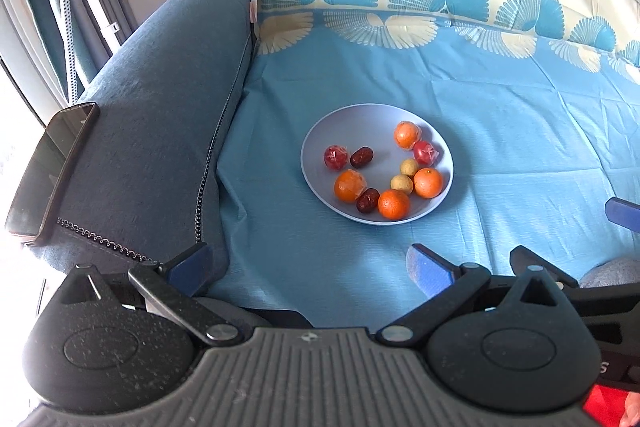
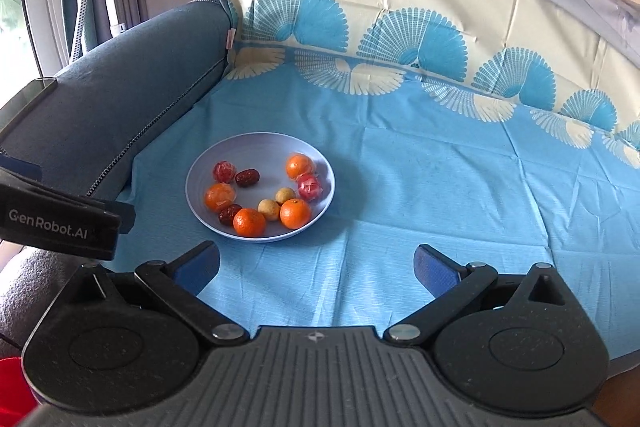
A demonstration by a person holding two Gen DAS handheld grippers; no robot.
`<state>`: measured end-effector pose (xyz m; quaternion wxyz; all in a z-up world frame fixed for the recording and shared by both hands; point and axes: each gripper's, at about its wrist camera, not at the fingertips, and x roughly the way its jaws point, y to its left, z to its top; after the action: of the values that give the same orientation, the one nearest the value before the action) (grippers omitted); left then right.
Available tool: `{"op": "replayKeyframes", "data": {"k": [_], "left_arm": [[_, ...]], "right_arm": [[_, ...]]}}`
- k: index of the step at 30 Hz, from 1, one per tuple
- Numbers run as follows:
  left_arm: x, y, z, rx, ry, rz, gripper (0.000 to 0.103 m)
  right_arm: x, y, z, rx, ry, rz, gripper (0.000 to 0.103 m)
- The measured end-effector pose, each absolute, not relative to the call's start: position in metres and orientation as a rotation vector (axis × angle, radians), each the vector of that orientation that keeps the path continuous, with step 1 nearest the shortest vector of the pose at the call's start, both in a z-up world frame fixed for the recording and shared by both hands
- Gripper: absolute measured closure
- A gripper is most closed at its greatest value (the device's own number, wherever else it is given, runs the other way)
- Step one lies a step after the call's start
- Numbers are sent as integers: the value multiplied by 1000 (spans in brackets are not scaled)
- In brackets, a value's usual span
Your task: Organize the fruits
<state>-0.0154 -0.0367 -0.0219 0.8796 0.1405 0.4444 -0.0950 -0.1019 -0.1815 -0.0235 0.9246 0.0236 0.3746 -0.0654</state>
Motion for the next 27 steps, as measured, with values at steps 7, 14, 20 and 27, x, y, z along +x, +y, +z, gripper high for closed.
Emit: {"op": "replayKeyframes", "data": {"k": [7,14,20,27], "left_arm": [[-18,-37,-20,297,919,-199,0],[-18,-36,-19,295,921,-201,0],[-18,-35,-19,293,921,-197,0],[-18,-35,-19,300,920,-199,0]], "right_arm": [[-104,-181,-19,48,761,-138,1],[-104,-180,-19,47,762,-140,1],[-104,-180,-19,49,764,-141,1],[-103,-180,-19,52,767,-142,1]]}}
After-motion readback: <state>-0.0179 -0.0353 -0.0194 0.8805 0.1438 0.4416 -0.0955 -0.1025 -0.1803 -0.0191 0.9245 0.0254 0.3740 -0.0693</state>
